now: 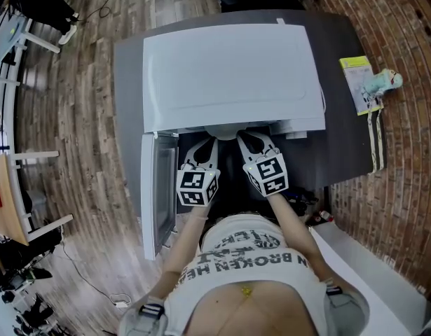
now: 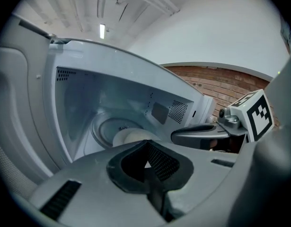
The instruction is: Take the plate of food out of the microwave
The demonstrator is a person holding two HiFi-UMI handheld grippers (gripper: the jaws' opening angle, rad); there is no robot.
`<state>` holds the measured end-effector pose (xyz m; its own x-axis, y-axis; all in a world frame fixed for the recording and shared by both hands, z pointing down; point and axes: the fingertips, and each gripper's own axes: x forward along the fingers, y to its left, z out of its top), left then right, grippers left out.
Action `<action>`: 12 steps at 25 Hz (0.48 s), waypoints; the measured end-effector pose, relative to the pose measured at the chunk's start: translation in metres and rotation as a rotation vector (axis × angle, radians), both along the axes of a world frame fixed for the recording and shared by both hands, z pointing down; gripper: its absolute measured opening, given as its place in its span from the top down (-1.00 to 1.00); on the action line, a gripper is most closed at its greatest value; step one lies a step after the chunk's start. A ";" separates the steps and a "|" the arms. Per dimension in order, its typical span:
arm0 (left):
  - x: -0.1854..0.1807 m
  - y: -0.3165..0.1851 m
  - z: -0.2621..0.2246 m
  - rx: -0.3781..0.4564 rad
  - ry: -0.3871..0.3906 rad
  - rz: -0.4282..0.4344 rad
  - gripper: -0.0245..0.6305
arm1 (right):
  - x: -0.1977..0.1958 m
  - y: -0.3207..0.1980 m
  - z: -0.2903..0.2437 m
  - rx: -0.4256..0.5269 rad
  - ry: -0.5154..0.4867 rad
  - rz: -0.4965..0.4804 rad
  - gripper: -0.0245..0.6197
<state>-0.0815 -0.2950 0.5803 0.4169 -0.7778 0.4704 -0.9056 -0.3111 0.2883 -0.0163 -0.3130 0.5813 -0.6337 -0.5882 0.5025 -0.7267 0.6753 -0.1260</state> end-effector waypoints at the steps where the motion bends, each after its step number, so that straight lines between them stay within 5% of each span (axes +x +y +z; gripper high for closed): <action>1: 0.000 -0.001 0.003 -0.006 -0.004 -0.001 0.91 | 0.000 0.000 0.005 -0.006 0.010 -0.002 0.90; 12: -0.005 0.003 0.039 -0.095 0.026 -0.020 0.91 | 0.004 -0.002 0.037 -0.096 0.039 0.012 0.90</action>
